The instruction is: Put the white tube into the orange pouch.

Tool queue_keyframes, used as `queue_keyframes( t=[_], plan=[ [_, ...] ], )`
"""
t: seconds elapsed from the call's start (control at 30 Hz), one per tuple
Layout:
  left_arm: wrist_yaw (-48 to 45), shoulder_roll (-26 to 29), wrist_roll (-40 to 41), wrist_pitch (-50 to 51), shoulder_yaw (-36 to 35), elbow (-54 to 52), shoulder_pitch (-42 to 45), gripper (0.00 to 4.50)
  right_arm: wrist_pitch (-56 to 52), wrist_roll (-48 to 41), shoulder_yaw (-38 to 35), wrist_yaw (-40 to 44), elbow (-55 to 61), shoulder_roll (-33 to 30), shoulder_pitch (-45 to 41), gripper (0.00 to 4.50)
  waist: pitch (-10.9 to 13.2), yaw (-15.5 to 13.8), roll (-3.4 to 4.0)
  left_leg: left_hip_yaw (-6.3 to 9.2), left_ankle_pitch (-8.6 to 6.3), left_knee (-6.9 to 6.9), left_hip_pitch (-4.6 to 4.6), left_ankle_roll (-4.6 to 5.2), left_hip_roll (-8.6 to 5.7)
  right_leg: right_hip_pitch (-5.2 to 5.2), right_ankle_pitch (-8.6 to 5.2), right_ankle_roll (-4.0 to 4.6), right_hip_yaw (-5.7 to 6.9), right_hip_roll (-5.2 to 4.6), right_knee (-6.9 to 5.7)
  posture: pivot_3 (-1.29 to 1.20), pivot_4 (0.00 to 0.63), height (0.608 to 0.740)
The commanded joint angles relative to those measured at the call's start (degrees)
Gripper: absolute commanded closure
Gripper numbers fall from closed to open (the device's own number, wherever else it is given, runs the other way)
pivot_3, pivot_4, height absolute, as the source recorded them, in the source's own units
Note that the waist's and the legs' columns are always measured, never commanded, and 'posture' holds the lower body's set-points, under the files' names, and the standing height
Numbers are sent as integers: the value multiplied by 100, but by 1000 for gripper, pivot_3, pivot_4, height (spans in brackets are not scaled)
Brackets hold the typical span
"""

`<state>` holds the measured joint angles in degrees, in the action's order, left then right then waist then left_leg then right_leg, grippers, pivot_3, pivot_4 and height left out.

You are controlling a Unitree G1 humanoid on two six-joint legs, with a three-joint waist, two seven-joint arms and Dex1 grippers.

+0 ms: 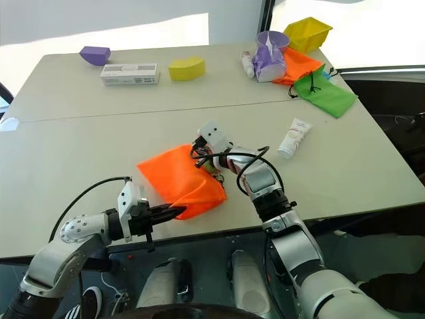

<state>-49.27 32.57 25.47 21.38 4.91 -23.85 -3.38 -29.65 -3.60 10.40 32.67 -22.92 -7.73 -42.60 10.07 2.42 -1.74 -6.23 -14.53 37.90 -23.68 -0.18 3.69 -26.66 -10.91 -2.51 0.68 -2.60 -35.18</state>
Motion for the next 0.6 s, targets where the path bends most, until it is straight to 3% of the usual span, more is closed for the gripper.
queue_keyframes(
  t=[0.03, 0.27, 0.3, 0.37, 0.5, 0.57, 0.6],
  plan=[
    [64, -133, -165, -370, -20, 172, 264, 4500, 95, -102, -378, -80, 54, -248, -151, 4453, 0, -5, 0, -1, 0, 0, 0, 0, -1, 0, 0, 0, 0, -2, 0, 0, 150, 740],
    [-57, -89, -42, -378, -69, 209, 281, 4500, 130, -390, -570, 438, 927, -721, 208, 4453, 0, 20, -1, -5, 1, -4, -12, 2, -5, -7, -5, -10, -2, 6, 5, 0, 150, 740],
    [-87, -51, -4, -335, -81, 150, 223, 4500, -32, -574, -666, 598, 1157, -823, 302, 4221, 0, 15, -1, -5, 1, -7, -13, 3, -6, -9, -5, -10, -2, 9, 4, 0, 150, 740],
    [-175, 37, 260, -71, -149, -57, 65, 4500, -361, -861, -798, 822, 1580, -1017, 488, 3553, 0, 7, -1, 0, 1, -8, -13, 3, -4, -11, -6, -10, 0, 15, 1, 0, 150, 740],
    [-333, 290, 475, 150, -187, -303, -281, 4500, -892, -1221, -754, 1215, 2337, -1452, 870, 1525, 0, 7, -1, 1, 1, -9, -10, 2, 2, -10, -6, -9, 0, 8, 1, 0, 150, 740],
    [-222, 212, 274, -98, -183, -178, -305, 4500, -787, -1066, -823, 1005, 2422, -1603, 946, 353, 1, 10, 1, 1, 0, -8, -9, 2, 1, -9, -7, -10, 0, 4, 5, 0, 150, 740],
    [-136, 147, 184, -205, -186, -111, -245, 4500, -798, -1022, -943, 840, 2356, -1638, 911, 63, 1, 12, 2, 1, 0, -7, -9, 1, -2, -10, -7, -11, -1, 2, 5, 0, 150, 740]
  ],
)
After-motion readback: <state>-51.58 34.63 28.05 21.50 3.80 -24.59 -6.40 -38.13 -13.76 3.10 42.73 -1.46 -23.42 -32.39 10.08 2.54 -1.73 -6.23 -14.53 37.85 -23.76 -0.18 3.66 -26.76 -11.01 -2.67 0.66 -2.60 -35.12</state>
